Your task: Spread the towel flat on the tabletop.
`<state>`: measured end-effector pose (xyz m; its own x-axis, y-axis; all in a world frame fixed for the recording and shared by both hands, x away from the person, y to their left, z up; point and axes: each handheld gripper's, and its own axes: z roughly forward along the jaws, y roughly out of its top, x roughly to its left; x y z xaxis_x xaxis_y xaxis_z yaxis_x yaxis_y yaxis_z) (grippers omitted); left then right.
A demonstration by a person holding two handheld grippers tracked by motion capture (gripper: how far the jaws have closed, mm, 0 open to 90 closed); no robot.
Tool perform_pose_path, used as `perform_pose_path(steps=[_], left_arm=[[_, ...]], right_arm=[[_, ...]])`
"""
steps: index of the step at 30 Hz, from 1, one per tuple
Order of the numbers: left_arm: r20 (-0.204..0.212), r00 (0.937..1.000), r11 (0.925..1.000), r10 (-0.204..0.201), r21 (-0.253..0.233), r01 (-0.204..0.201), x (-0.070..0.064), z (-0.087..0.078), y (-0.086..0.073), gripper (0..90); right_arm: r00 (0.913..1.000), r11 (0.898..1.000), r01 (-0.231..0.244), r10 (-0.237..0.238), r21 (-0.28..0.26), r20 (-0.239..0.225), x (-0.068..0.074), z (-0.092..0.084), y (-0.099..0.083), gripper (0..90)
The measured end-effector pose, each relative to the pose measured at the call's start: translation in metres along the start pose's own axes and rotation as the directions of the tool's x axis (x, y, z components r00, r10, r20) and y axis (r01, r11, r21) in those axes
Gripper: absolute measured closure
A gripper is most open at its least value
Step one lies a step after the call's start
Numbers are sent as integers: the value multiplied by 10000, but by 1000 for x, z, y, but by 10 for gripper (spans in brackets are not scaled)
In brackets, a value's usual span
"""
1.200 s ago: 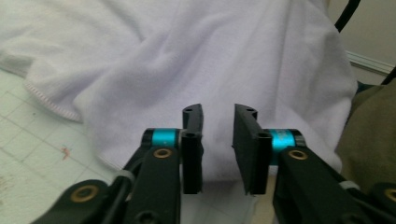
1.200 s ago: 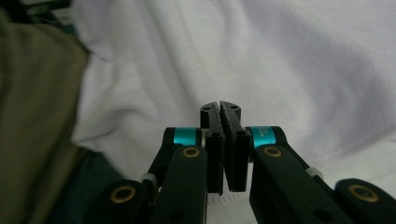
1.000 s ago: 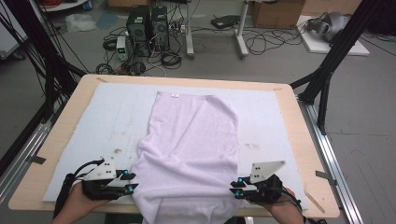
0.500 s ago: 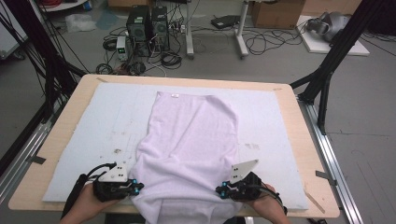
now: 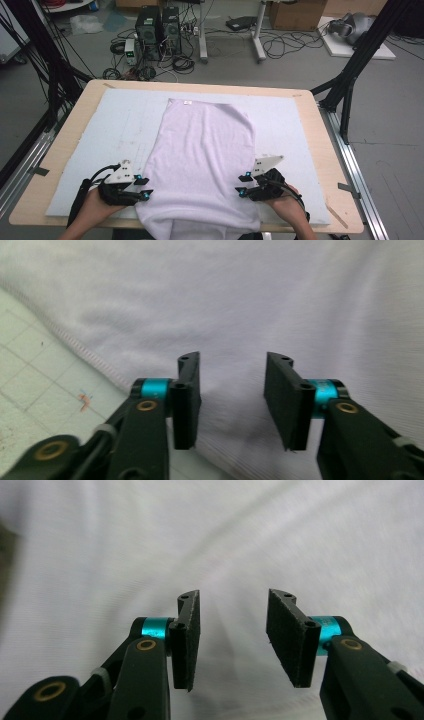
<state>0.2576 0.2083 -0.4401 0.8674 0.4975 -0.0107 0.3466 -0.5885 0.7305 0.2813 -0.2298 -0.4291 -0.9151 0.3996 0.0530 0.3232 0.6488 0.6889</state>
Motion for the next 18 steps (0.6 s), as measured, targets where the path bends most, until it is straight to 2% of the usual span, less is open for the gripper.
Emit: perform_pose_path(steps=[2, 3, 5, 6, 7, 9, 11, 14, 16, 18], left_arm=[[130, 9999, 9998, 26, -216, -23, 2, 3, -1, 581], [131, 9999, 9998, 62, -213, -59, 2, 3, -1, 638], [246, 9995, 9998, 177, -52, -176, 2, 3, 2, 849], [225, 9996, 9998, 182, -42, -181, 2, 4, 3, 869], [221, 9996, 9999, 173, -2, -173, 3, 4, 4, 877], [79, 9999, 9999, 110, -90, -109, 6, 3, 7, 882], [-188, 9998, 9993, -58, -359, 51, 12, 1, 13, 883], [-675, 9976, 9976, -141, -682, 95, 22, 2, 27, 883], [-1107, 9933, 9956, -322, -911, 221, 30, 5, 40, 883], [-1566, 9867, 9941, -434, -1052, 270, 39, 10, 50, 883]], right_arm=[[9995, 9993, -274, 270, 263, 178, -5, 8, -4, 512], [9995, 9995, -310, 311, -75, 98, -7, 9, -7, 530], [9995, 9999, -140, 142, -63, 272, -8, 8, -7, 648], [9997, 9999, -101, 102, -44, 230, -9, 8, -7, 770], [10000, 10000, -40, 40, -2, -4, -10, 8, -6, 854], [9999, 10000, -3, 3, 68, -118, -14, 9, -3, 876], [9984, 9999, -107, 105, 29, 551, -18, 5, -1, 879], [9885, 9990, -362, 398, -267, 1457, -33, -6, 8, 879], [9786, 9988, -440, 475, -217, 2003, -45, -9, 18, 879], [9711, 9991, -420, 434, -111, 2349, -54, -8, 24, 879]])
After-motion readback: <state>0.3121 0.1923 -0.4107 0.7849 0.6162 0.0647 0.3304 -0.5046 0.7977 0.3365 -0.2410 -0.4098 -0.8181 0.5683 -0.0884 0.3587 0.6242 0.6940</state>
